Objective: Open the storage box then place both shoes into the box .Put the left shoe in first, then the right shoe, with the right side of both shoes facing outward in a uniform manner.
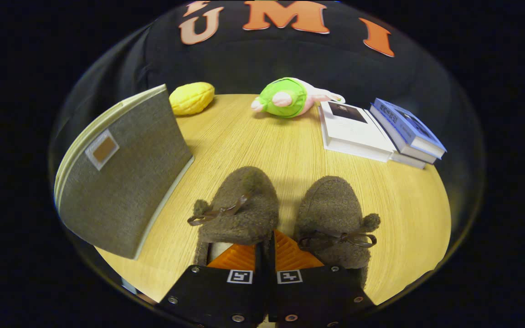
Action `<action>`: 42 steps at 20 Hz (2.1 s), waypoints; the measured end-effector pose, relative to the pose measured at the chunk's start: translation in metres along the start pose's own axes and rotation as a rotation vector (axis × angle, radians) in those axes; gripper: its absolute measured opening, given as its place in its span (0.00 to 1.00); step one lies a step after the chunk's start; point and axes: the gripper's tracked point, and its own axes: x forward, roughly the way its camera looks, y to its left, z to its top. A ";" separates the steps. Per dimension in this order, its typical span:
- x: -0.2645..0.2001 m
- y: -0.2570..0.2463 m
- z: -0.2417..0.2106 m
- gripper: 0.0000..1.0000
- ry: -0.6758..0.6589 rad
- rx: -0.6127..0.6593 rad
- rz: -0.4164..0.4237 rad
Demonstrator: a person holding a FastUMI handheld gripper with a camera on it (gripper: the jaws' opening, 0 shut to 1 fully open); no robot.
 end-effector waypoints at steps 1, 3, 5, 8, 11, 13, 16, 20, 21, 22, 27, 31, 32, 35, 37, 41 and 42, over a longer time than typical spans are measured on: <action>-0.003 0.002 0.003 0.04 -0.003 0.040 0.023; -0.009 0.004 0.013 0.03 -0.028 0.077 0.036; -0.016 0.007 0.021 0.03 -0.055 0.095 0.037; -0.033 0.019 0.039 0.03 -0.085 0.169 0.079; -0.052 0.027 0.060 0.03 -0.121 0.207 0.107; -0.068 0.039 0.076 0.03 -0.148 0.226 0.125; -0.091 0.062 0.099 0.03 -0.192 0.270 0.174; -0.116 0.095 0.133 0.03 -0.234 0.307 0.233; -0.120 0.104 0.142 0.03 -0.243 0.321 0.247; -0.125 0.114 0.152 0.03 -0.253 0.328 0.260; -0.127 0.160 0.179 0.03 -0.272 0.347 0.304; -0.108 0.199 0.177 0.03 -0.224 0.423 0.349; -0.100 0.205 0.173 0.03 -0.203 0.437 0.351; -0.079 0.224 0.165 0.03 -0.162 0.444 0.344; -0.070 0.235 0.156 0.03 -0.130 0.448 0.341; -0.058 0.252 0.143 0.03 -0.084 0.448 0.332; -0.054 0.255 0.140 0.03 -0.077 0.452 0.329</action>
